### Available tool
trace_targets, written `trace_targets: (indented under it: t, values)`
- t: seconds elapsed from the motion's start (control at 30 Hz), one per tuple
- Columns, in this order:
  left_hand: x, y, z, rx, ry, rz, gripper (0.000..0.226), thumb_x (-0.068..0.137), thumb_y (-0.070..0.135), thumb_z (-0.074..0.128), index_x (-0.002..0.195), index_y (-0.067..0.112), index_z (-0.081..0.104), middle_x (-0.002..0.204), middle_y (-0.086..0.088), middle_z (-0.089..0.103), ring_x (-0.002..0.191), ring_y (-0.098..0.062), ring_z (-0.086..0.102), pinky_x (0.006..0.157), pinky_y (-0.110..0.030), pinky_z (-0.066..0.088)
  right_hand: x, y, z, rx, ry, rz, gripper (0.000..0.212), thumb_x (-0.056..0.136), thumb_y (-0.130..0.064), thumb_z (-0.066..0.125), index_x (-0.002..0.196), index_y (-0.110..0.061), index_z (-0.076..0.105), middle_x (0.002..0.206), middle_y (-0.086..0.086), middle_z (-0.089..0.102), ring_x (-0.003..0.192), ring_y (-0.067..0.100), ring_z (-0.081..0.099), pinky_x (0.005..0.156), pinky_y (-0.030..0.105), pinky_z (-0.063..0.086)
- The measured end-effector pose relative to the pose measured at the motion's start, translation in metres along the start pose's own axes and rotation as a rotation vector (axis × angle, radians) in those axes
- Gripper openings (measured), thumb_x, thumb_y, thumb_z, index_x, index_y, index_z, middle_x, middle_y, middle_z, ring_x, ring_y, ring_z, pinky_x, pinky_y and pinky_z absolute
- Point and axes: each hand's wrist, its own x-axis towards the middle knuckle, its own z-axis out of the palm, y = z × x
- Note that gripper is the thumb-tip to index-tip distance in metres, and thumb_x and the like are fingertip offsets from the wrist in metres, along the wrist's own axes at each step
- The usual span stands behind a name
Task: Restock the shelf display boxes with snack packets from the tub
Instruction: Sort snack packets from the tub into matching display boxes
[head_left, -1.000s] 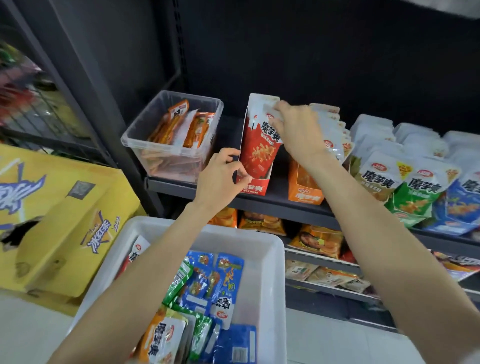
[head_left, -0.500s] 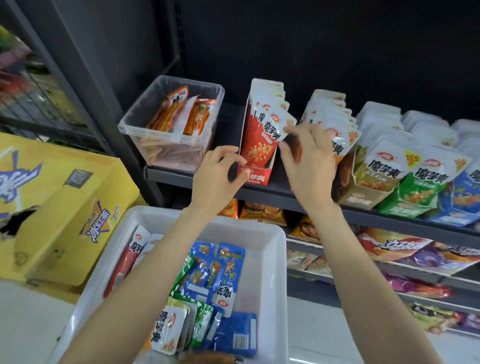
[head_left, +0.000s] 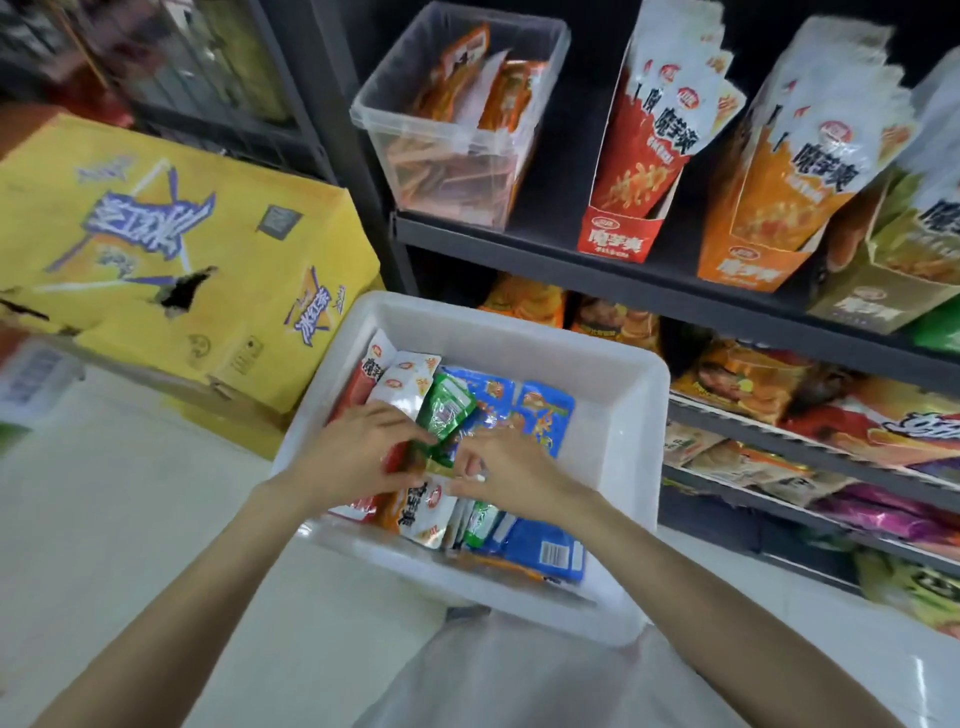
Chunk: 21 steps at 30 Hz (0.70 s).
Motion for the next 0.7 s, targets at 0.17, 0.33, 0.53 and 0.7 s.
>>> trace_targets:
  t: [0.17,0.33,0.53,0.7]
  values:
    - [0.002,0.012,0.008,-0.005,-0.235,-0.003,0.055,0.070,0.058,0.068,0.117,0.030,0.061,0.112,0.009,0.061,0.107,-0.013,0.051,0.094,-0.028,0.039,0.012,-0.011,0.014,-0.139,-0.030,0.073,0.034,0.085,-0.048,0.064,0.090,-0.014,0.063,0.105,0.004,0.053,0.103,0.020,0.047,0.073,0.034,0.040]
    - [0.015,0.014,0.016,0.004,-0.362,-0.017,0.056,0.067,0.049,0.077,0.113,0.025,0.056,0.111,0.005,0.058,0.103,-0.016,0.049,0.089,-0.034,0.043,0.013,-0.006,0.019,-0.207,-0.067,0.113,0.038,0.085,-0.046,0.065,0.101,-0.012,0.059,0.110,0.006,0.051,0.104,0.022,0.046,0.071,0.030,0.030]
    - [0.032,0.015,0.005,-0.100,-0.276,-0.004,0.038,0.077,0.047,0.071,0.099,0.020,0.055,0.092,0.008,0.054,0.089,-0.012,0.048,0.074,-0.030,0.041,0.010,-0.001,0.008,0.129,0.101,0.170,0.013,0.091,-0.025,0.062,0.096,-0.014,0.062,0.099,0.000,0.058,0.087,0.011,0.048,0.071,0.025,0.034]
    - [0.045,0.029,-0.004,-0.590,0.094,-0.193,0.017,0.088,0.029,0.066,0.082,0.024,0.051,0.075,0.010,0.062,0.074,-0.014,0.063,0.073,-0.033,0.051,-0.003,0.010,-0.026,0.539,0.481,0.235,0.007,0.088,-0.029,0.066,0.089,-0.027,0.059,0.090,-0.014,0.064,0.082,0.002,0.061,0.080,0.023,0.049]
